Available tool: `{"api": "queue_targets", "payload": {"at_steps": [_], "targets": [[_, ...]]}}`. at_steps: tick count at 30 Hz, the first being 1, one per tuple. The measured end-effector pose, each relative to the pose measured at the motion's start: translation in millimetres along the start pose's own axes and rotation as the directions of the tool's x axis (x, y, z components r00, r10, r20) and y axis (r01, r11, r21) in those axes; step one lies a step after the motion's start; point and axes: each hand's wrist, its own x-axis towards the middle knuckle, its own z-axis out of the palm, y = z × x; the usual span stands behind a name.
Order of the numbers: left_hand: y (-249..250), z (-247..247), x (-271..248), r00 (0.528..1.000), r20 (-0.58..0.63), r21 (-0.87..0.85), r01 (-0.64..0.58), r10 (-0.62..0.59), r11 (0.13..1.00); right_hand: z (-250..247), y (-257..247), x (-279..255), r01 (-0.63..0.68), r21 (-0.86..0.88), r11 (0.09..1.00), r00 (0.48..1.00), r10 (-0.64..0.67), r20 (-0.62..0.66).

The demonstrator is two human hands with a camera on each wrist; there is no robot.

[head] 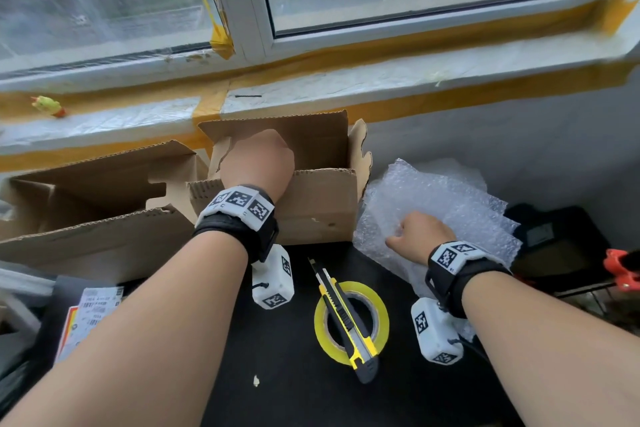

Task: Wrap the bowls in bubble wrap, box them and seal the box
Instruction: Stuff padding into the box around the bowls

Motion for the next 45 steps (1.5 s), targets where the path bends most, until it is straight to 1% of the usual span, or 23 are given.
{"api": "queue_targets", "payload": {"at_steps": [4, 12, 17, 23, 28, 31, 33, 35, 36, 37, 39, 40, 41, 42, 43, 44, 45], "targets": [[0.5, -1.8, 1.5, 1.000, -0.001, -0.012, 0.005, -0.005, 1.000, -15.7, 1.3, -4.4, -0.006, 0.077, 0.997, 0.996, 0.013, -0.083], [3.0, -11.3, -0.1, 1.000, -0.007, -0.030, -0.023, 0.022, 0.999, -45.3, 1.8, -14.3, 0.002, 0.093, 0.996, 0.978, 0.018, -0.207], [16.1, -20.7, -0.9, 0.997, -0.014, -0.050, -0.075, 0.075, 0.996, -54.4, 1.6, -19.2, 0.008, 0.153, 0.988, 0.965, 0.033, -0.260], [32.6, -32.5, -2.0, 0.992, 0.006, -0.065, -0.124, 0.125, 0.990, -80.7, -4.6, -27.1, 0.036, 0.149, 0.988, 0.942, 0.016, -0.336], [42.2, -41.1, -1.1, 0.985, 0.036, -0.115, -0.163, 0.168, 0.980, -115.1, -15.0, -34.5, 0.104, 0.194, 0.975, 0.918, -0.020, -0.395], [52.4, -44.3, -0.4, 0.965, 0.074, -0.216, -0.229, 0.250, 0.949, -137.1, -21.7, -37.3, 0.179, 0.260, 0.949, 0.893, -0.046, -0.448], [62.2, -46.2, -2.2, 0.935, 0.148, -0.315, -0.265, 0.322, 0.912, -151.4, -28.7, -39.4, 0.230, 0.368, 0.901, 0.883, -0.034, -0.469], [74.5, -46.7, -6.8, 0.892, 0.264, -0.409, -0.242, 0.368, 0.880, -165.3, -39.7, -43.5, 0.277, 0.489, 0.827, 0.894, -0.035, -0.448], [80.7, -46.5, -7.9, 0.871, 0.321, -0.466, -0.196, 0.371, 0.863, -172.0, -45.7, -46.1, 0.296, 0.558, 0.775, 0.906, -0.043, -0.421], [87.1, -48.0, -9.7, 0.850, 0.381, -0.534, -0.118, 0.363, 0.837, -177.9, -51.4, -48.1, 0.305, 0.630, 0.714, 0.920, -0.049, -0.390], [96.7, -49.5, -12.3, 0.802, 0.481, -0.646, 0.053, 0.353, 0.761, -185.6, -58.7, -49.4, 0.286, 0.773, 0.567, 0.949, -0.054, -0.312], [100.0, -49.7, -12.8, 0.789, 0.504, -0.666, 0.096, 0.351, 0.740, -187.3, -60.4, -49.0, 0.269, 0.822, 0.501, 0.959, -0.061, -0.277], [102.7, -48.4, -12.7, 0.796, 0.495, -0.666, 0.091, 0.347, 0.741, -187.6, -60.8, -47.6, 0.255, 0.855, 0.451, 0.966, -0.073, -0.250], [105.1, -46.5, -12.8, 0.816, 0.472, -0.658, 0.075, 0.334, 0.749, -187.1, -61.0, -46.4, 0.248, 0.874, 0.418, 0.968, -0.086, -0.234], [106.3, -44.9, -12.3, 0.855, 0.423, -0.659, 0.063, 0.301, 0.749, -185.9, -61.0, -44.5, 0.264, 0.883, 0.388, 0.964, -0.091, -0.249], [105.6, -42.6, -8.2, 0.895, 0.372, -0.660, 0.069, 0.246, 0.748, -184.2, -60.0, -42.5, 0.301, 0.886, 0.352, 0.953, -0.077, -0.293], [103.7, -41.1, -2.8, 0.927, 0.324, -0.642, 0.069, 0.188, 0.764, -182.6, -56.9, -39.3, 0.345, 0.883, 0.317, 0.935, -0.031, -0.354]]}}
